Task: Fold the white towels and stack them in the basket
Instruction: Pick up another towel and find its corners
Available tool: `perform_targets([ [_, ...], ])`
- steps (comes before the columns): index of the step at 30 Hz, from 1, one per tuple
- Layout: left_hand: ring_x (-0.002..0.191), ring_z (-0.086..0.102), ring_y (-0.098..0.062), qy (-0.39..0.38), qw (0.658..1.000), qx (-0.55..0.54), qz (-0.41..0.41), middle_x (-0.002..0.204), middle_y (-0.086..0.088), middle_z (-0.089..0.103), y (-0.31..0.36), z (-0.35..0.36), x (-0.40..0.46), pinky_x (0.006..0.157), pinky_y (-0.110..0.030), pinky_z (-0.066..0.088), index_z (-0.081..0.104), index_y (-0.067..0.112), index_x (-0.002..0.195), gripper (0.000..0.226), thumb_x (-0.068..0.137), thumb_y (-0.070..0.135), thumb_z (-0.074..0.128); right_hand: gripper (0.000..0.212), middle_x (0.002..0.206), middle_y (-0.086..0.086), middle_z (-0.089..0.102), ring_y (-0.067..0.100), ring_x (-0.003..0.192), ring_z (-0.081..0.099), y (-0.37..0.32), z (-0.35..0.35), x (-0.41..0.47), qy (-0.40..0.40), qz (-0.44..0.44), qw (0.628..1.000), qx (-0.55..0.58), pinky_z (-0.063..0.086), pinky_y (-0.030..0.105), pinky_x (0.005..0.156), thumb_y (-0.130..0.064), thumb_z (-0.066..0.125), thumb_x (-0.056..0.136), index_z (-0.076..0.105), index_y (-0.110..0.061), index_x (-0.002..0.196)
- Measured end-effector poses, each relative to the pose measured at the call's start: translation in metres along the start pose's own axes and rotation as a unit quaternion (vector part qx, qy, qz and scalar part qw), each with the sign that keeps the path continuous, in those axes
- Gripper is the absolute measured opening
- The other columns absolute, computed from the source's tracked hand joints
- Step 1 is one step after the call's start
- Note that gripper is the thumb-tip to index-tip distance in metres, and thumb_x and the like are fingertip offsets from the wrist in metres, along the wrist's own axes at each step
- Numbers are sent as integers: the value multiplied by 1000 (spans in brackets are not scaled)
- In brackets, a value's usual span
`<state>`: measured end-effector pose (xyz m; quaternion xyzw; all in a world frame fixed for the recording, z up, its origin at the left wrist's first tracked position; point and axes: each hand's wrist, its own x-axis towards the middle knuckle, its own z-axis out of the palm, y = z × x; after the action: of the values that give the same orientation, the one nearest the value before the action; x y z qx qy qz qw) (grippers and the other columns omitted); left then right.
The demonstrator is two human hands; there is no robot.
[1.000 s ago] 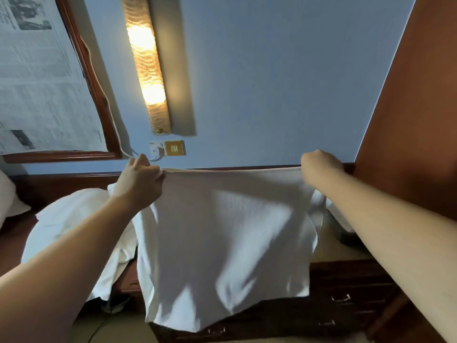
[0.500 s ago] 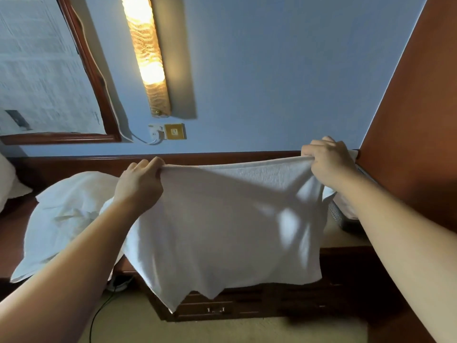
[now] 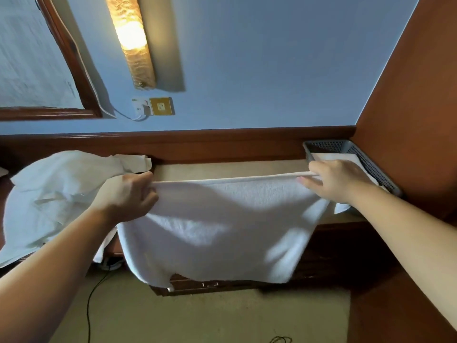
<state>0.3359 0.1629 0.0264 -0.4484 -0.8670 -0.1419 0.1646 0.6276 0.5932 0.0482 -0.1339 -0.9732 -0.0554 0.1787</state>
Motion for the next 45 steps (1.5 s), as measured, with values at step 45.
perform_targets([
  [45, 71, 50, -29, -306, 926, 97, -198, 69, 2, 46, -165, 400, 304, 64, -39, 39, 43, 21, 90, 67, 89, 87, 33, 98, 78, -3, 62, 21, 75, 61, 120, 434, 334, -342, 166, 923, -50, 50, 34, 61, -110, 19, 64, 62, -24, 86],
])
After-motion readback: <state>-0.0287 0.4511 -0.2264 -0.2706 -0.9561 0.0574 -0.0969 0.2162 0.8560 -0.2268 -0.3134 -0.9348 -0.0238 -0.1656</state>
